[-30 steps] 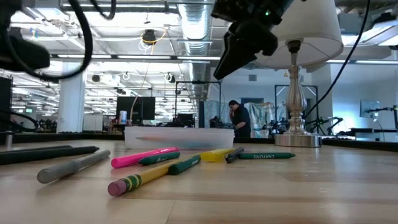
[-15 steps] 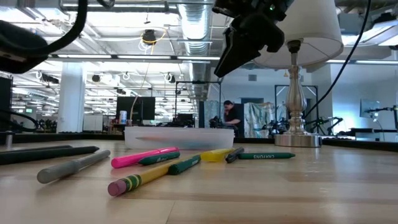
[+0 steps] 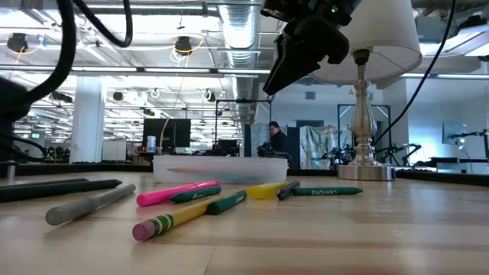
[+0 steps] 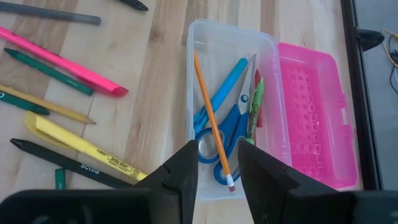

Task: Pick & place school supplies into a supply box
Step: Put the pink pencil into the pink supply box

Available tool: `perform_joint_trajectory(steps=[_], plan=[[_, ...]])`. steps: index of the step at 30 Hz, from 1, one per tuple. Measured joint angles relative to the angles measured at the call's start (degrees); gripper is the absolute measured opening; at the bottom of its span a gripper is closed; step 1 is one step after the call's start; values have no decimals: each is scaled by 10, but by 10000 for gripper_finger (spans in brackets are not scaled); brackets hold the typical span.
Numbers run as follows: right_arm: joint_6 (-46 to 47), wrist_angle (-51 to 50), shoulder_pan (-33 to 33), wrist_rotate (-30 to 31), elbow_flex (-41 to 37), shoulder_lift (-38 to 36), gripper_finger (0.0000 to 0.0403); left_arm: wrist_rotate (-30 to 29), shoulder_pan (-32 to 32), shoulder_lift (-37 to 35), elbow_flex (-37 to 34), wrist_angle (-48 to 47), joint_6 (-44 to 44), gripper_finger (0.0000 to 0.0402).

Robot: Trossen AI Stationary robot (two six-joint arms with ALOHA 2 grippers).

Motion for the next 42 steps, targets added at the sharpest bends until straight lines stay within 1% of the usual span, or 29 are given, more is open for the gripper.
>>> perform_joint_trajectory(steps=[5,8,13,16,19,22,25,31,34,39,41,42], plan=[[0,0,0,0,0,0,107,14,2,0,-6,-3,-33,2],[0,1,0,0,0,0,107,14,2,0,-6,-24,-44,2],[0,2,0,0,0,0,107,14,3,0,-2,-37,-45,2],[0,3,0,0,0,0,107,13,3,0,17,-63,-36,2],[0,3,0,0,0,0,107,11,3,0,39,-111,-30,2],[0,3,0,0,0,0,107,-10,-4,0,64,-150,-29,3],[0,3,0,-2,0,0,107,-16,-10,0,83,-179,-24,12],[1,3,0,-2,0,0,107,-26,-20,0,86,-244,-35,53],[1,3,0,-2,0,0,107,-36,-20,0,75,-245,-43,81],[1,3,0,-2,0,0,107,-40,-12,0,70,-248,-134,126],[1,3,0,-2,0,0,107,-41,-9,0,70,-254,-138,141],[1,3,0,-2,0,0,107,-42,-9,0,69,-255,-123,148]])
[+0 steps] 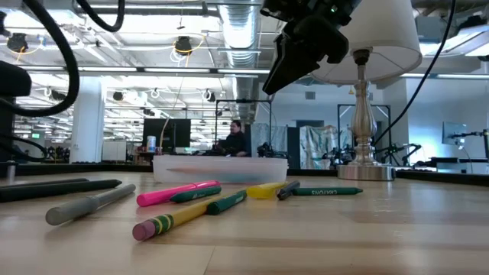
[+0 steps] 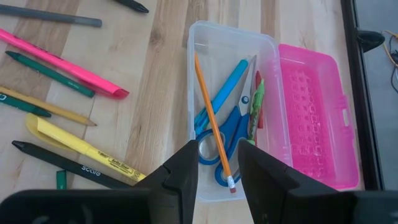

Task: Pick & place school supplies into a supply box
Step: Put the pink pencil into the pink supply box

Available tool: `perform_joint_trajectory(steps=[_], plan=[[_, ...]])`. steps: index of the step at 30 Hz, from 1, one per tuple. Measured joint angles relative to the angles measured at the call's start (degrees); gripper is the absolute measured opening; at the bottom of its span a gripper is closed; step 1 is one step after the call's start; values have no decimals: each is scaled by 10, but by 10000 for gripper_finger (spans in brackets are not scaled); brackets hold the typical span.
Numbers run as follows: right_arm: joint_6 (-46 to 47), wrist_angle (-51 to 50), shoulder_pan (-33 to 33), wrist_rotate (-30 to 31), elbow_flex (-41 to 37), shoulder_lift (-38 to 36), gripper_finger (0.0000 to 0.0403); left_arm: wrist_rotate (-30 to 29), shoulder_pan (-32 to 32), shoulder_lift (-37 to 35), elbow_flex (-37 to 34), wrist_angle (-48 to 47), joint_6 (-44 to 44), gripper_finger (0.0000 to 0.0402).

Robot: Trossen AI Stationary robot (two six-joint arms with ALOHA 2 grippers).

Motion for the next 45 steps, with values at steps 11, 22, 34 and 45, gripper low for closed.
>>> perform_joint_trajectory(steps=[11,22,34,45], plan=[[5,-4,0,0,0,0,107,-84,-43,3,0,15,255,158],[5,0,0,0,0,0,107,-74,-41,75,6,23,338,136],[6,14,0,0,-20,0,107,-40,-1,74,3,25,326,43],[13,30,0,1,-47,0,107,-11,49,74,2,35,278,22]])
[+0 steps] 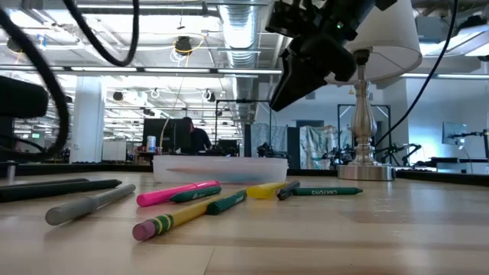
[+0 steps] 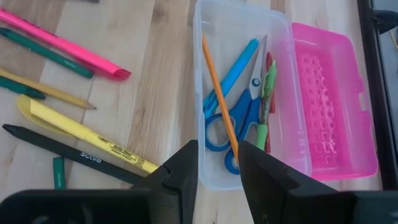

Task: Pick & place school supplies into a supply box
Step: Put the pink pencil into the pink supply box

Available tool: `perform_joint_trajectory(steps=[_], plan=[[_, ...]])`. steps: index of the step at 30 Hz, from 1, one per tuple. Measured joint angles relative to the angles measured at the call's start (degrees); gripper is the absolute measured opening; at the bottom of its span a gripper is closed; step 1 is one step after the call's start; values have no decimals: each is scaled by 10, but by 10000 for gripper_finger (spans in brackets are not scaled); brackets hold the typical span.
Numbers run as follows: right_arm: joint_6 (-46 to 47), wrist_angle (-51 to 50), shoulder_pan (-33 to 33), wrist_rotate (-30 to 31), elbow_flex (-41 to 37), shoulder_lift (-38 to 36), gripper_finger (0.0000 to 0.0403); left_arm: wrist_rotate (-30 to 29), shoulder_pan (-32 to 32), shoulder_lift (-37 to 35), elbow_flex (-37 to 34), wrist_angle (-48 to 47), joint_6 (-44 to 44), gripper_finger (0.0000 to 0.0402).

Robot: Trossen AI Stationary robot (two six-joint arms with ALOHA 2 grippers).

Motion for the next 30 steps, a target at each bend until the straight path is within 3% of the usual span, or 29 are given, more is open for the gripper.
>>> perform_joint_trajectory(steps=[8,15,20,22,25,30], plan=[[0,0,0,1,0,0,107,60,41,0,-2,8,-58,20],[0,0,0,2,0,0,107,48,42,5,36,-26,-30,12],[1,-5,0,2,0,0,107,-46,47,6,87,-33,3,12],[8,-12,0,9,0,0,107,-58,46,6,108,-58,16,12],[34,-45,0,45,1,0,107,-83,49,6,140,-101,21,12],[106,-125,0,110,1,0,107,-184,67,6,184,-181,19,12]])
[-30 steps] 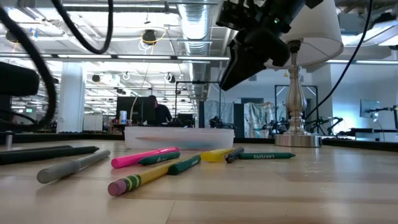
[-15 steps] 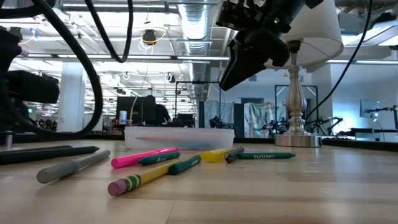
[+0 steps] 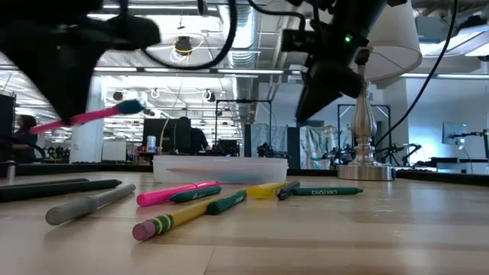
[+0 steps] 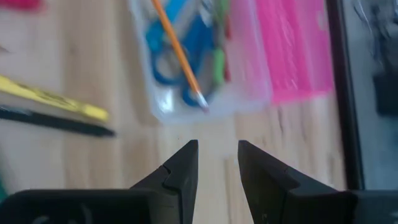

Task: Pick & place school supplies into a supply box
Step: Put the pink pencil into the pink supply box

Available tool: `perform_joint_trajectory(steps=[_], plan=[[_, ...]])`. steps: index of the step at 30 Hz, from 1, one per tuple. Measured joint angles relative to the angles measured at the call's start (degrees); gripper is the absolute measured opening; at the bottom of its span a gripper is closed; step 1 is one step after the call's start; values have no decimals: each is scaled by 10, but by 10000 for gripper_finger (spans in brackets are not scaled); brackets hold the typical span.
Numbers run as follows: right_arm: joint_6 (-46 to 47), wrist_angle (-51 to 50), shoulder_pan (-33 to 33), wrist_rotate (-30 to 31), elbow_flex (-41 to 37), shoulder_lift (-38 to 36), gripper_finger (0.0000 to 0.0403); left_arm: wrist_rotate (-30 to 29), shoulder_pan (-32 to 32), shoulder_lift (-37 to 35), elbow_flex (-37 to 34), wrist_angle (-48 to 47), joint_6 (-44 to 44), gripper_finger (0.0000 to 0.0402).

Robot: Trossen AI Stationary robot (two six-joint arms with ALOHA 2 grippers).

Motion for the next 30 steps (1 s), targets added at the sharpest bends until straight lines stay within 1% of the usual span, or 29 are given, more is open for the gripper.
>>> perform_joint_trajectory(steps=[2,4,7,8,10,13,16,18,21,23,25,27,30], plan=[[29,-27,0,19,0,0,107,-54,11,0,14,-29,-6,12],[57,-50,1,37,0,0,107,-122,29,-1,21,-56,-17,12],[87,-76,5,68,0,0,107,-220,72,-1,23,-69,-36,12],[93,-83,8,78,0,0,107,-243,89,-1,23,-69,-41,12],[102,-94,16,92,0,0,107,-264,127,-2,23,-67,-46,12],[107,-107,32,101,0,-5,107,-263,189,-2,23,-40,-29,12],[106,-108,51,106,0,-12,107,-250,245,-2,23,-1,21,12],[105,-109,69,124,0,-20,107,-218,278,-2,23,35,66,12],[104,-128,98,156,-3,-40,107,-151,324,-2,23,96,132,12],[105,-132,117,184,-16,-69,107,-102,351,-2,23,134,168,12],[113,-133,136,205,-40,-110,107,-66,374,-2,23,166,193,12],[125,-125,154,216,-71,-163,107,-50,392,-2,23,187,211,12],[135,-85,186,225,-131,-254,107,-43,413,-2,23,203,231,12]])
